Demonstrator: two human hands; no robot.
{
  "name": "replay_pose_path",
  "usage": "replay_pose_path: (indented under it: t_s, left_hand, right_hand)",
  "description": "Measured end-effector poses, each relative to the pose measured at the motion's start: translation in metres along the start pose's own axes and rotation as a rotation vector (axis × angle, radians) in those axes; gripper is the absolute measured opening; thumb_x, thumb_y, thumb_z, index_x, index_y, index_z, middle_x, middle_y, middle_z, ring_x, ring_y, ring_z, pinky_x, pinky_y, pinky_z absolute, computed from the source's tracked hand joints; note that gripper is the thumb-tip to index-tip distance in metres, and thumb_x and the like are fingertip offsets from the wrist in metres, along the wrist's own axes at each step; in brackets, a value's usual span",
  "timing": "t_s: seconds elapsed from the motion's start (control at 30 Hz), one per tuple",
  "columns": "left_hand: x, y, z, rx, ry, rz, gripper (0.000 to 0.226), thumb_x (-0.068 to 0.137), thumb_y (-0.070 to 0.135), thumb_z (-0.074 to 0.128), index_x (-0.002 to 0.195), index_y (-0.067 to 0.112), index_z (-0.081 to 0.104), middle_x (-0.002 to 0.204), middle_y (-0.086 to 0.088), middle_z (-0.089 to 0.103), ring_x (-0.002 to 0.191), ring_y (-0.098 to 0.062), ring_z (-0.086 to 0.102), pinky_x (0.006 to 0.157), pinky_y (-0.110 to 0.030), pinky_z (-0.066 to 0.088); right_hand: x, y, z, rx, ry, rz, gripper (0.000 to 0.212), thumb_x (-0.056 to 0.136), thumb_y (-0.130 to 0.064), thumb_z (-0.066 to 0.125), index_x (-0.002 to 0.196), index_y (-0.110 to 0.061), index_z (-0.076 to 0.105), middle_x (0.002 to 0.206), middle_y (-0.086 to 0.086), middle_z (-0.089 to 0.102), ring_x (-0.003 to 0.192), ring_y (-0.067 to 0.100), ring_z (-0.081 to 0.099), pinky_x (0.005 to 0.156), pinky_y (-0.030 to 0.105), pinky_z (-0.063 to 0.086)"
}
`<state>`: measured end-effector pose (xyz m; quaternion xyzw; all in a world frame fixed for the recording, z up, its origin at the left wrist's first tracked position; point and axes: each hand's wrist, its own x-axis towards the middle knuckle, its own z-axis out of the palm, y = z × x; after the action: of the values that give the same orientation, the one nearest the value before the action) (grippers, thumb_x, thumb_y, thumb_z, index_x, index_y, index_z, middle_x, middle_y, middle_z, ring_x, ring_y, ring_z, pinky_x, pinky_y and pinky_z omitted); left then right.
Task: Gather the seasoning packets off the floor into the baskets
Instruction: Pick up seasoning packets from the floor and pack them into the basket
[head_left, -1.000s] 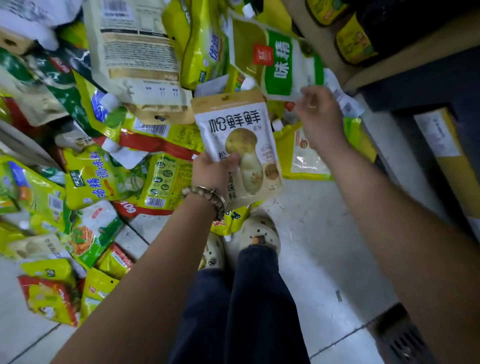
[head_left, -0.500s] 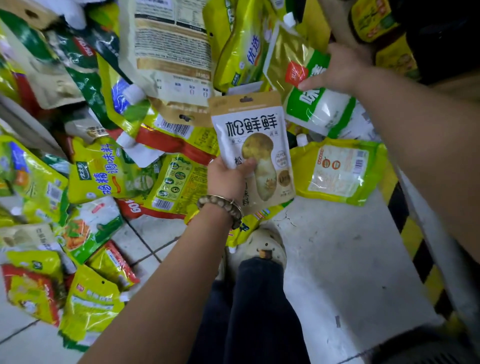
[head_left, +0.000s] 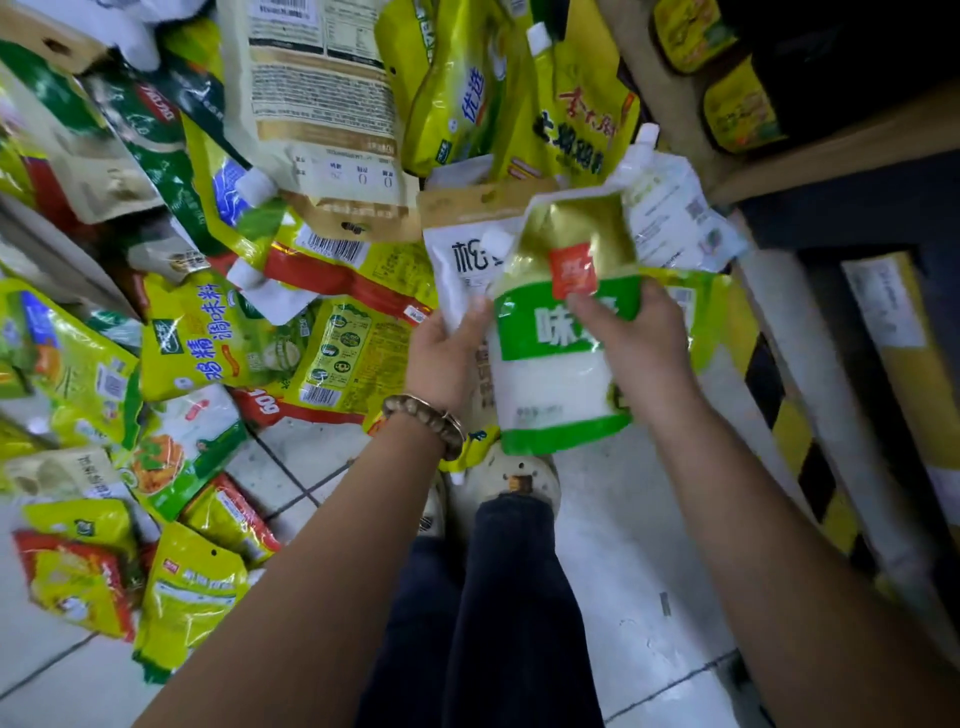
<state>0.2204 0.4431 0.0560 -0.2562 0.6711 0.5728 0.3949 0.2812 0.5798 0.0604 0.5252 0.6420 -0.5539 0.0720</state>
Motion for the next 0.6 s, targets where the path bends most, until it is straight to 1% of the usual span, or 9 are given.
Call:
replay_pose_path:
  t_s: [0.07, 0.13, 0.2, 0.27, 0.33, 0.4, 0.43, 0.5, 0.6]
  left_hand:
    - [-0.005, -0.001, 0.009, -0.012, -0.121, -0.021, 0.013, 0.086, 0.008, 0.063, 0.077, 0.018, 0.063, 0.062, 0.01, 0.069, 0.059, -0.004, 0.065, 0.061, -0.024, 0.054]
    - [-0.008, -0.003, 0.012, 0.037, -0.192, -0.007, 0.019, 0.078, -0.001, 0.069, 0.075, 0.018, 0.064, 0.061, 0.011, 0.069, 0.058, -0.003, 0.065, 0.059, -0.02, 0.053]
    - [-0.008, -0.005, 0.011, 0.045, -0.176, -0.02, 0.023, 0.076, -0.007, 0.069, 0.073, 0.015, 0.061, 0.054, 0.013, 0.066, 0.051, 0.0, 0.063, 0.05, -0.014, 0.049]
    - [-0.006, -0.011, 0.008, 0.029, -0.126, -0.029, 0.022, 0.076, -0.007, 0.069, 0.074, 0.014, 0.06, 0.055, 0.012, 0.067, 0.052, -0.001, 0.064, 0.049, -0.016, 0.05]
    - [-0.004, -0.019, 0.003, 0.002, -0.069, -0.028, 0.02, 0.075, -0.006, 0.07, 0.076, 0.012, 0.062, 0.059, 0.009, 0.069, 0.056, -0.005, 0.066, 0.053, -0.021, 0.053]
    - [-0.002, -0.026, -0.001, -0.004, -0.039, -0.038, 0.018, 0.075, -0.006, 0.07, 0.081, 0.009, 0.062, 0.06, 0.008, 0.069, 0.057, -0.006, 0.067, 0.053, -0.021, 0.053]
    - [-0.001, -0.03, -0.003, -0.006, -0.032, -0.043, 0.018, 0.075, -0.007, 0.069, 0.082, 0.008, 0.062, 0.061, 0.007, 0.07, 0.058, -0.008, 0.067, 0.053, -0.022, 0.053]
    - [0.003, -0.037, -0.007, -0.015, -0.017, -0.051, 0.02, 0.074, -0.007, 0.07, 0.083, 0.009, 0.063, 0.066, 0.005, 0.071, 0.062, -0.012, 0.069, 0.058, -0.027, 0.056]
    - [0.004, -0.044, -0.008, -0.024, 0.015, -0.074, 0.019, 0.075, -0.006, 0.07, 0.09, 0.004, 0.064, 0.069, 0.004, 0.071, 0.061, -0.011, 0.069, 0.054, -0.025, 0.055]
  right_hand:
    - [-0.014, 0.015, 0.015, -0.011, -0.001, 0.042, 0.033, 0.078, -0.025, 0.075, 0.102, -0.013, 0.055, 0.09, -0.003, 0.064, 0.079, 0.009, 0.062, 0.066, 0.019, 0.048]
    - [-0.021, 0.027, 0.02, -0.031, 0.029, 0.028, 0.036, 0.082, -0.029, 0.072, 0.107, -0.014, 0.051, 0.094, -0.004, 0.061, 0.084, 0.011, 0.059, 0.066, 0.015, 0.045]
    - [-0.013, 0.035, 0.014, 0.001, 0.059, 0.007, 0.035, 0.088, -0.034, 0.063, 0.111, -0.013, 0.048, 0.093, -0.004, 0.058, 0.087, 0.014, 0.058, 0.075, 0.023, 0.046]
    - [0.01, 0.044, -0.004, -0.068, 0.127, -0.048, 0.039, 0.091, -0.036, 0.058, 0.118, -0.01, 0.049, 0.097, 0.001, 0.058, 0.094, 0.02, 0.058, 0.08, 0.028, 0.042]
    - [0.044, 0.054, -0.024, -0.408, 0.13, -0.139, 0.054, 0.086, -0.032, 0.065, 0.131, -0.008, 0.046, 0.12, 0.012, 0.054, 0.115, 0.028, 0.05, 0.09, 0.027, 0.036]
    - [0.076, 0.062, -0.04, -0.879, 0.018, -0.155, 0.083, 0.078, -0.038, 0.073, 0.144, -0.013, 0.03, 0.146, 0.016, 0.034, 0.135, 0.031, 0.032, 0.107, 0.036, 0.028]
    - [0.088, 0.065, -0.045, -1.052, -0.054, -0.153, 0.095, 0.074, -0.042, 0.076, 0.148, -0.017, 0.022, 0.152, 0.015, 0.024, 0.14, 0.031, 0.022, 0.112, 0.043, 0.021]
    - [0.105, 0.068, -0.046, -1.245, -0.116, -0.194, 0.107, 0.067, -0.048, 0.079, 0.149, -0.019, 0.016, 0.153, 0.017, 0.019, 0.142, 0.033, 0.014, 0.114, 0.051, 0.01]
    - [0.113, 0.063, -0.037, -1.405, -0.089, -0.305, 0.101, 0.062, -0.049, 0.081, 0.142, -0.015, 0.031, 0.138, 0.018, 0.04, 0.131, 0.035, 0.032, 0.112, 0.05, 0.013]
